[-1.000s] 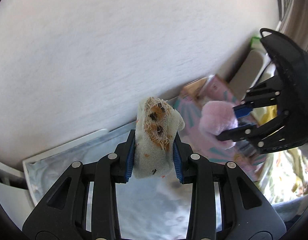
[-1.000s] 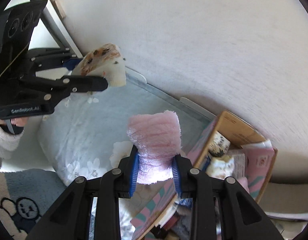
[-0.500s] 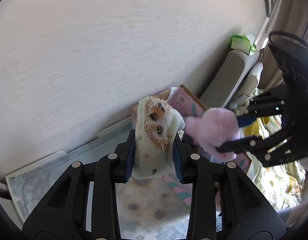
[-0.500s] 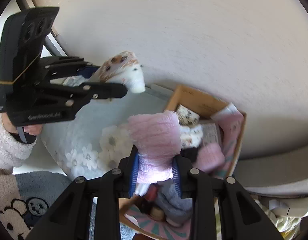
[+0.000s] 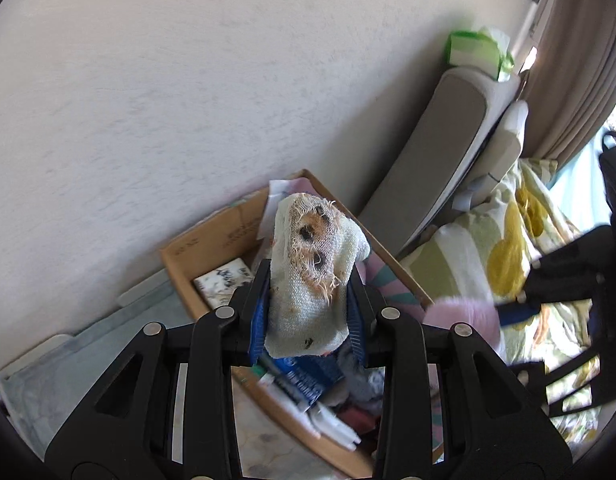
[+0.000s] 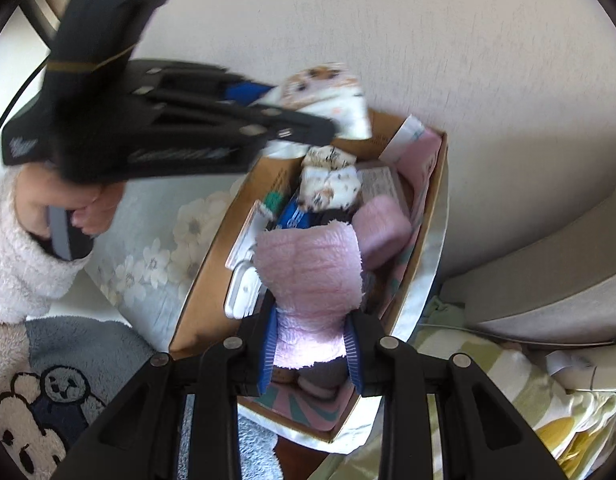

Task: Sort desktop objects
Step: 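Carry the plush hamster and pink towel roll into the box and release both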

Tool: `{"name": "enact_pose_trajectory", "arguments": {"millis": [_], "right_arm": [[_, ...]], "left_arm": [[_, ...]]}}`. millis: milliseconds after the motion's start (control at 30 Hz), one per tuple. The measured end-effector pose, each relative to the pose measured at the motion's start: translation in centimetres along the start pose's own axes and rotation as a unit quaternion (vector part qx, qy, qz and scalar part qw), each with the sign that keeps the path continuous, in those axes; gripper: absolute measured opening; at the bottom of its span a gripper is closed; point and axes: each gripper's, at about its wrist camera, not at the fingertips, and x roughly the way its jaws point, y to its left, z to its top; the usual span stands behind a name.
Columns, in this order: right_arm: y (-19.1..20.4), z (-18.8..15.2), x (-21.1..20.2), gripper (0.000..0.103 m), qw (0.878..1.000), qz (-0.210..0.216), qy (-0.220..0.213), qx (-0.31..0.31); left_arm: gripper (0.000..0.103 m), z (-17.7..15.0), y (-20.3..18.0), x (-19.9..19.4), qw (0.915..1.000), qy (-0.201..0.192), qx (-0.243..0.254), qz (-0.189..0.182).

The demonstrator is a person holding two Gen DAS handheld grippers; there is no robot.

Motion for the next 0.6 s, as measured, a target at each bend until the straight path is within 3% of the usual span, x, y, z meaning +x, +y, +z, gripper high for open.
{"name": "enact_pose_trajectory", "arguments": {"millis": [600], "right_arm": [[1.7, -0.5, 2.5, 0.028, 0.999, 0.039, 0.018, -0.028]], "left_arm": [[0.030, -0.6, 0.2, 2.4, 0.9984, 0.040, -0.013, 0.039]]}}
